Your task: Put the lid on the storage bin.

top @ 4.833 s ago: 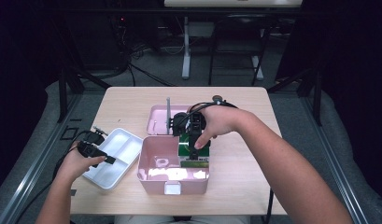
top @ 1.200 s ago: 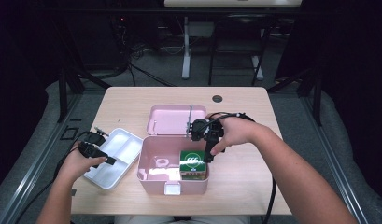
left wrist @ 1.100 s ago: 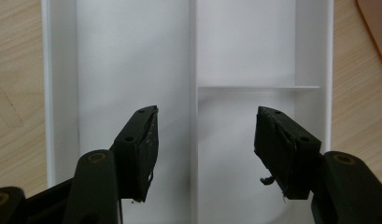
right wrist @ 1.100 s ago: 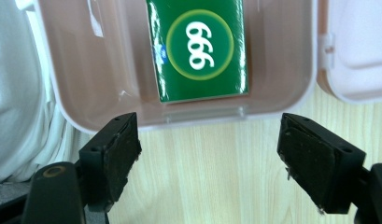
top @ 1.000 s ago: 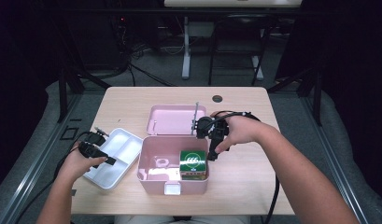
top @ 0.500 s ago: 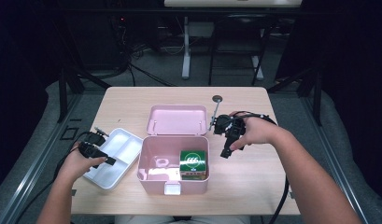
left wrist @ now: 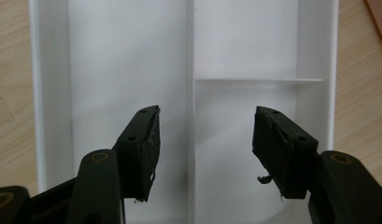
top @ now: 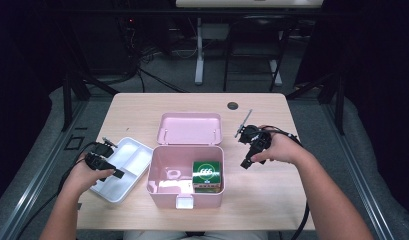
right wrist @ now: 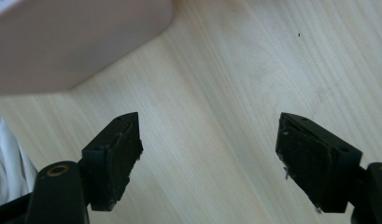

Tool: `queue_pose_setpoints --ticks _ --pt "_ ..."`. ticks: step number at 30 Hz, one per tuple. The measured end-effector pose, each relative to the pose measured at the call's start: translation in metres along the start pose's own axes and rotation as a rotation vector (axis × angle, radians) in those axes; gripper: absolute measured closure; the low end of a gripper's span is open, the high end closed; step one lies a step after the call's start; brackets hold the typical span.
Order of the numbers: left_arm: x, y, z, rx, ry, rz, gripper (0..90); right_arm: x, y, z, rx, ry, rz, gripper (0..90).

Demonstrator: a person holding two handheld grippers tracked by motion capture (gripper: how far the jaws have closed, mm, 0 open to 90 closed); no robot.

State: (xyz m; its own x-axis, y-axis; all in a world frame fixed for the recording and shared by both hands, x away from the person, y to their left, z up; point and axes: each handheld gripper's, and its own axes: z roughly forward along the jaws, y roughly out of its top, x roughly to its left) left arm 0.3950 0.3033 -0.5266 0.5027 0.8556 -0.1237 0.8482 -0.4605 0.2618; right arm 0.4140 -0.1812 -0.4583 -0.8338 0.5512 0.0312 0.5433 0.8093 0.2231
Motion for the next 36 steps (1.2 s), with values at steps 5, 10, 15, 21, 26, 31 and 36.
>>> queue_pose_setpoints --ticks 5,10,15,21,26,31,36 --pt "-0.002 0.0 0.0 0.007 -0.006 -0.007 44.0 0.0 -0.007 0.013 -0.041 -0.034 0.077 24.8" --pt "-0.003 0.001 -0.001 -0.01 0.023 -0.004 39.8 0.001 -0.018 0.021 -0.034 -0.058 0.173 25.3" --pt "-0.003 0.0 -0.002 -0.014 0.039 0.004 32.0 0.0 -0.028 0.027 -0.062 -0.007 0.304 25.1" --pt "-0.004 -0.002 -0.002 -0.021 0.056 -0.004 31.7 0.003 -0.033 0.033 -0.085 -0.036 0.352 21.7" --pt "0.0 -0.004 -0.006 -0.038 0.064 -0.011 31.2 0.003 -0.039 0.037 -0.111 -0.049 0.368 19.0" --pt "0.002 -0.005 -0.013 -0.081 0.063 -0.04 34.8 0.002 -0.045 0.038 -0.134 -0.066 0.358 24.7" --pt "0.006 -0.005 -0.014 -0.088 0.071 -0.041 35.1 0.001 -0.051 0.033 -0.152 -0.087 0.368 32.1"
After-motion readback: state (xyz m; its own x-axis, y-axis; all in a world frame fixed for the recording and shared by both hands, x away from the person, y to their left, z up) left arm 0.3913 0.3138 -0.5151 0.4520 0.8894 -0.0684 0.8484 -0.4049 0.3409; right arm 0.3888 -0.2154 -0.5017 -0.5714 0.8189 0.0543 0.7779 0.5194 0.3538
